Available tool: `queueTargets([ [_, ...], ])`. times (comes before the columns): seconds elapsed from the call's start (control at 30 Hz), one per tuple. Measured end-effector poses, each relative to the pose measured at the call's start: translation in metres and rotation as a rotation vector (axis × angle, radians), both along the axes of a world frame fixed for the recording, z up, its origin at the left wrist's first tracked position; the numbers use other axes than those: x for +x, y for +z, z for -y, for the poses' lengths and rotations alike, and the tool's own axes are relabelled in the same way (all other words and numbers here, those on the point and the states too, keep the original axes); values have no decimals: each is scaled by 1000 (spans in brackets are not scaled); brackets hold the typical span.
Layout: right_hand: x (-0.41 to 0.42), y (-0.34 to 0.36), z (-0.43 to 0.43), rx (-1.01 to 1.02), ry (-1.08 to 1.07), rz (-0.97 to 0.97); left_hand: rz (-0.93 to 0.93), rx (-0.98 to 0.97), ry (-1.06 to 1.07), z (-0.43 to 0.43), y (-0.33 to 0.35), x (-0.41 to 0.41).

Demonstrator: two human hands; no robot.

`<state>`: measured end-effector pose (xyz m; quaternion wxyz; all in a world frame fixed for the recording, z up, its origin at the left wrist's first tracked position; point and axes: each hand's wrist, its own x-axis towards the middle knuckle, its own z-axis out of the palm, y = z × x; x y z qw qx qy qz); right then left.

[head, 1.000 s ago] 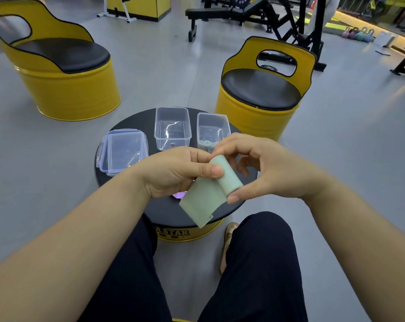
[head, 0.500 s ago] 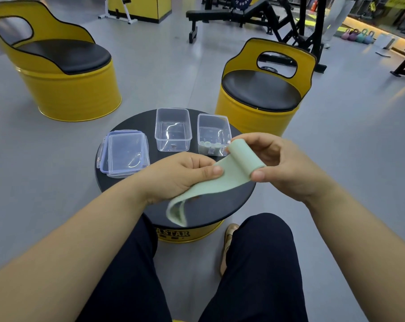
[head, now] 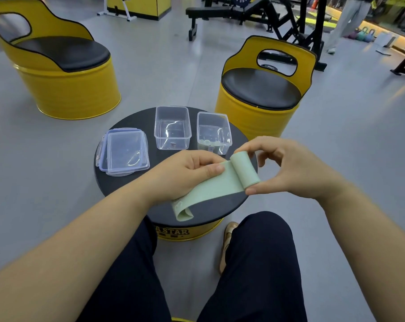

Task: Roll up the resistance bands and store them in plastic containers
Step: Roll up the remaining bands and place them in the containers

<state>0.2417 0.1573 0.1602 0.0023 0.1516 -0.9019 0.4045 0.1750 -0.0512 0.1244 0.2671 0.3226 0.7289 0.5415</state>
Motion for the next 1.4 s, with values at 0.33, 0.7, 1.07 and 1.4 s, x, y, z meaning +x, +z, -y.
queueTargets([
  [0.33,-9,-5,9,194,81,-73,45,-83,52,1,-4,-1],
  [0.7,-15,-9,9,338,84,-133,80,-1,175,-16,-10,11],
  [1.07,-2,-22,23,-152,-115,114,368,253,309,-16,-7,6],
  [1.4,4,-49,58,-757,-460,94,417,355,395,-20,-15,9],
])
